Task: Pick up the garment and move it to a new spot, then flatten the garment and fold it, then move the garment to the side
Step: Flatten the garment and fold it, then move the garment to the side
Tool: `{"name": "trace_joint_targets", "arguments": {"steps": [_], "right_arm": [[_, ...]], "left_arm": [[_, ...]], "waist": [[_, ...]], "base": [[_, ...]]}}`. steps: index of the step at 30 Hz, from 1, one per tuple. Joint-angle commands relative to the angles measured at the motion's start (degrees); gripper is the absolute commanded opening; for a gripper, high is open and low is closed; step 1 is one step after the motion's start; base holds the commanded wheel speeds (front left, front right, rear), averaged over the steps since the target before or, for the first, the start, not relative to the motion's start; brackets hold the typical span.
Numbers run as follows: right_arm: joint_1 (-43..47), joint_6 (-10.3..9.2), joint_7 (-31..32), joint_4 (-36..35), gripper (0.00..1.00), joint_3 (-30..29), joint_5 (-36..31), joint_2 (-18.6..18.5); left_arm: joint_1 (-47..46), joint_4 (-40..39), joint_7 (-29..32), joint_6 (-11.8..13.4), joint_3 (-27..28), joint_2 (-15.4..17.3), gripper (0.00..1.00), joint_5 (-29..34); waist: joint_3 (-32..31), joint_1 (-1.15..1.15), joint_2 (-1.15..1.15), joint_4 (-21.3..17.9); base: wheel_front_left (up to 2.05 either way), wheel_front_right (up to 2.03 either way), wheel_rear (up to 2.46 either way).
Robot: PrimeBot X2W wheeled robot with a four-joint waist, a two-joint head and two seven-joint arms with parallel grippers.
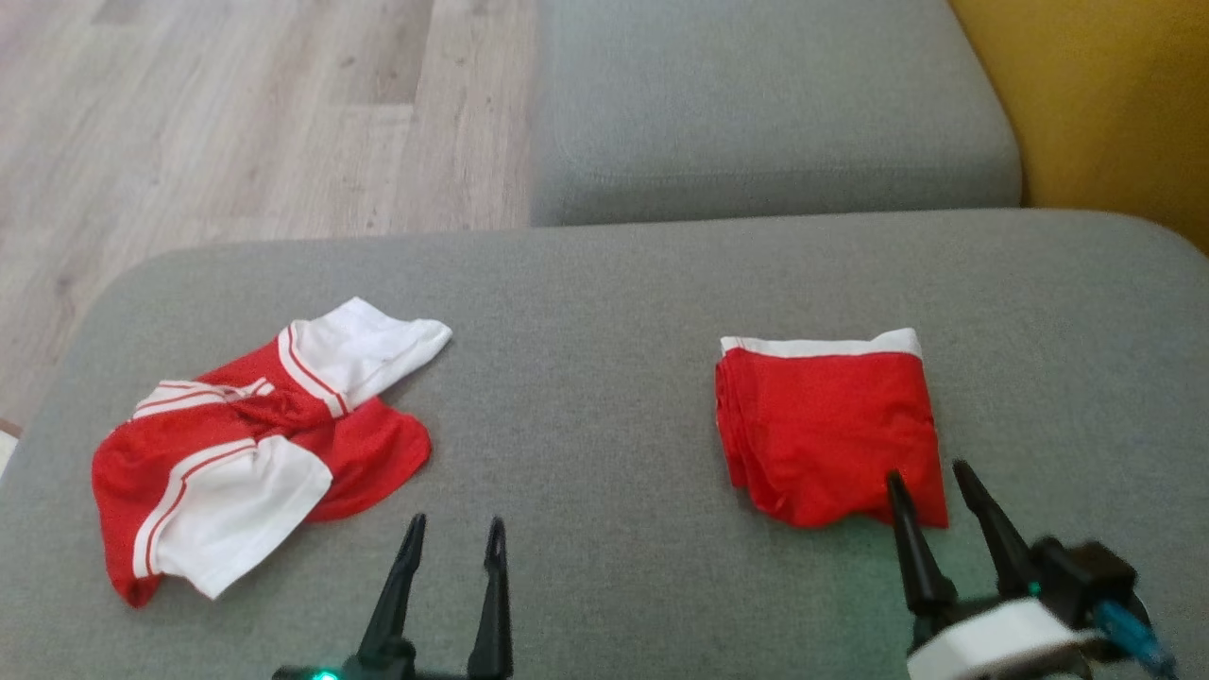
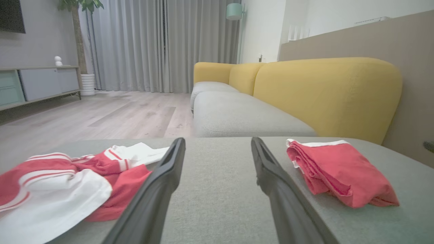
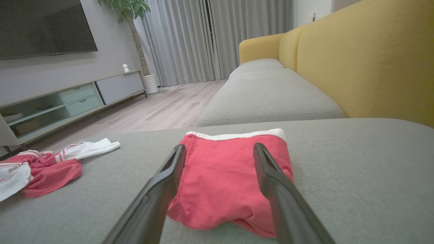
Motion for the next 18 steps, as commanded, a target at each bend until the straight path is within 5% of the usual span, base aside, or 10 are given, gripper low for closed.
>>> {"name": "trace_joint_targets", "arguments": {"steps": [1,18], "right_arm": [[-1.2,-0.05,-0.7,-2.3,1.00,0.5,-0.3,-0.5],[5.0,-0.05,-0.7,-3.2,1.00,-2.3,-2.2,0.7]], "left_arm": [[-1.3,-1.7,-0.3,0.5,2.3,0.0,1.00,1.1],[3.9,-1.4,-0.3,1.7,6.0,-0.1,1.00,4.5]], "waist": [[-0.5,0.01,0.00,0.1],[-2.5,0.01,0.00,0.0]], "base": [[0.00,0.00,0.00],[0.00,0.00,0.00]]}}
